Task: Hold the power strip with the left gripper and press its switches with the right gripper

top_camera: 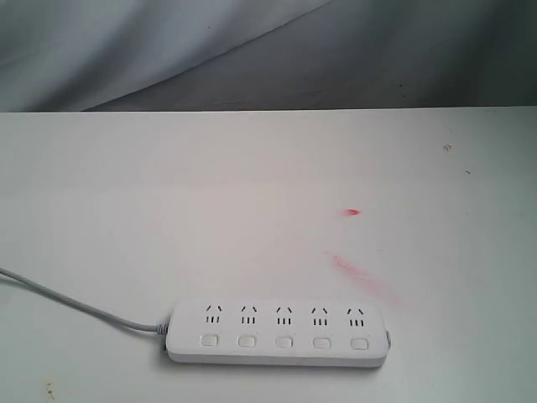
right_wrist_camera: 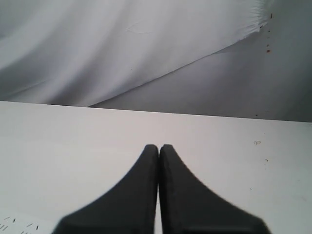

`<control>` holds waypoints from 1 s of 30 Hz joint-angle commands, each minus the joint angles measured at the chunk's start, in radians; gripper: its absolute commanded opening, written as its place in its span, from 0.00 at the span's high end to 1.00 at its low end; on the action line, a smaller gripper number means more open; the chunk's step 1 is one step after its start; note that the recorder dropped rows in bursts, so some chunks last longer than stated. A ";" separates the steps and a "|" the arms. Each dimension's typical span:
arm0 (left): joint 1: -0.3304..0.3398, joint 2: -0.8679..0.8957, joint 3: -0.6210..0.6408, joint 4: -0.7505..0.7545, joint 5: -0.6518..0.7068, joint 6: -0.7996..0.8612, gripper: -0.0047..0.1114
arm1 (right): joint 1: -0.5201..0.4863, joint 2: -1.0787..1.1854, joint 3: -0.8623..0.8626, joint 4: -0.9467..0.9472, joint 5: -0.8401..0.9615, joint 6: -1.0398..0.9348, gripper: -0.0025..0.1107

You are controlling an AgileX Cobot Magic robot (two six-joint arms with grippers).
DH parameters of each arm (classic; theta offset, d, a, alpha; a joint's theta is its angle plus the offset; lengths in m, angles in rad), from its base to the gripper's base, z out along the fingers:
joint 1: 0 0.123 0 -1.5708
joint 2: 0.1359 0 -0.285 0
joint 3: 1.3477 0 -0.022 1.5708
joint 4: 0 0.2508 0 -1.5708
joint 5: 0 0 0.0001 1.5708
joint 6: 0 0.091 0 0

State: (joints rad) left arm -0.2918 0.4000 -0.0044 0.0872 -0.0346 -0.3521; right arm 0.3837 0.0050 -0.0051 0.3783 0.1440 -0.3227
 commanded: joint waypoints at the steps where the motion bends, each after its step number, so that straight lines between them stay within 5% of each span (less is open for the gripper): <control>1: 0.003 -0.005 0.004 -0.003 0.007 0.001 0.96 | -0.007 -0.005 0.005 -0.020 -0.002 0.017 0.98; 25: 0.003 -0.005 0.004 -0.003 0.007 -0.006 0.96 | -0.007 -0.005 0.005 -0.020 -0.002 0.017 0.98; 30: 0.003 -0.162 0.004 -0.003 0.012 -0.006 0.96 | -0.007 -0.005 0.005 -0.020 -0.002 0.017 0.98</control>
State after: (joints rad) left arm -0.2918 0.3093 -0.0044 0.0872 -0.0198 -0.3539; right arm 0.3837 0.0050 -0.0051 0.3671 0.1440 -0.3078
